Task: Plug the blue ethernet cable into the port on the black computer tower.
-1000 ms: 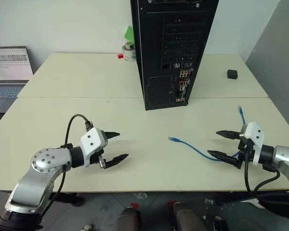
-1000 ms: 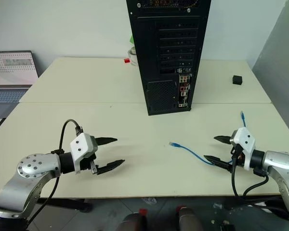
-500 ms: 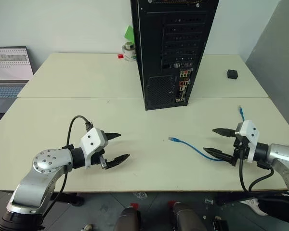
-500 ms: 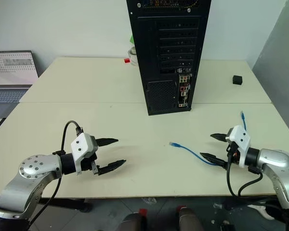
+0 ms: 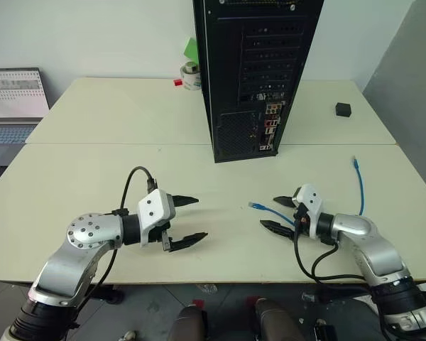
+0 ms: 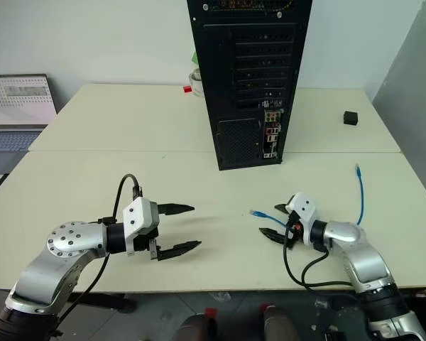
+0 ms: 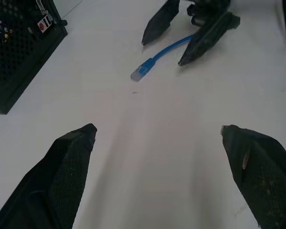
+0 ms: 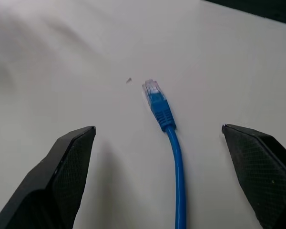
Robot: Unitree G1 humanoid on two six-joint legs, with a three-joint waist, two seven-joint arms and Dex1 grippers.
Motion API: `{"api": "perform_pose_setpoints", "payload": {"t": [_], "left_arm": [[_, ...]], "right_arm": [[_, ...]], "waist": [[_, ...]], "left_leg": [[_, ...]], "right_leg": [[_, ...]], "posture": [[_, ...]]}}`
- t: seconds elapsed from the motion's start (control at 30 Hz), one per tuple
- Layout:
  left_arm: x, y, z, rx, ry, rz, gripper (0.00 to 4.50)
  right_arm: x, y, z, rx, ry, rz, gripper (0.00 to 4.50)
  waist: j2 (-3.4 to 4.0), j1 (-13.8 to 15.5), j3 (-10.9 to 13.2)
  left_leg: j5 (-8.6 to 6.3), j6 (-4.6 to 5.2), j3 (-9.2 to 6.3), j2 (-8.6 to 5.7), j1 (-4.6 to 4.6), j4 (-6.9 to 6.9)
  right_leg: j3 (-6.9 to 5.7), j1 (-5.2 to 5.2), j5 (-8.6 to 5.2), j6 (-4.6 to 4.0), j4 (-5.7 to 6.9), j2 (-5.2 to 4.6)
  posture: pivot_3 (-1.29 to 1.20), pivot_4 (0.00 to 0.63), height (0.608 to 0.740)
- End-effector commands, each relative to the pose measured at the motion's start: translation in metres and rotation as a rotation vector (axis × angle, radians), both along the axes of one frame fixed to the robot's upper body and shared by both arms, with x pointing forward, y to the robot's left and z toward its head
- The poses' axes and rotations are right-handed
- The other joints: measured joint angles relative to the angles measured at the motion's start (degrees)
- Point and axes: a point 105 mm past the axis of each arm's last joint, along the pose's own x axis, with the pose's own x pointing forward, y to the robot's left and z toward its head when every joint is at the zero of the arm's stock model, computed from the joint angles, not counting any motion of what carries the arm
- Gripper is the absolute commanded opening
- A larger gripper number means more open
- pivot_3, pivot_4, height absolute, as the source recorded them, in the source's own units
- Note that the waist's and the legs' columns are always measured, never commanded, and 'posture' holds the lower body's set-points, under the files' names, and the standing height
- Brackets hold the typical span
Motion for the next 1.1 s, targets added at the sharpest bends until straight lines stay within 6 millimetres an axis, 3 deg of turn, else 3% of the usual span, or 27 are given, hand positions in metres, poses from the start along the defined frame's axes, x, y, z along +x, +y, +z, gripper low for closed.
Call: {"api": "perform_pose_setpoints", "payload": {"t": [0.03,0.17,0.73,1.1], "left_arm": [[0.003,-0.008,0.011,-0.043,-0.043,-0.024,4.47],[0.003,-0.012,0.013,-0.051,-0.046,-0.033,4.5],[0.012,-0.02,0.0,-0.018,-0.07,-0.084,4.5],[0.035,-0.037,-0.003,-0.045,0.021,-0.135,4.5]], "right_arm": [[0.009,0.002,0.003,-0.028,-0.067,0.021,4.5],[0.007,0.003,-0.004,-0.073,-0.081,0.062,3.98],[0.009,0.009,0.008,-0.105,-0.126,0.132,0.05],[-0.018,0.053,0.06,-0.115,-0.297,0.387,0.05]], "waist": [[0.0,0.0,0.0],[0.0,-0.1,0.0],[0.0,0.0,0.0],[0.0,-0.1,0.0]], "left_leg": [[0.0,0.0,0.0,0.0,0.0,0.01],[0.0,0.0,0.0,0.03,0.03,0.02],[0.0,0.0,-0.04,0.01,0.04,0.03],[0.0,0.0,-0.09,0.0,0.02,0.04]], "right_leg": [[0.01,0.0,0.0,0.0,0.0,0.0],[0.01,0.0,0.0,0.0,0.03,0.03],[0.01,0.02,0.01,-0.01,0.04,0.03],[-0.04,0.01,0.01,-0.01,0.05,0.05]], "posture": [[0.0,0.15,0.74],[0.0,0.15,0.74],[0.0,0.15,0.74],[0.0,0.15,0.74]]}}
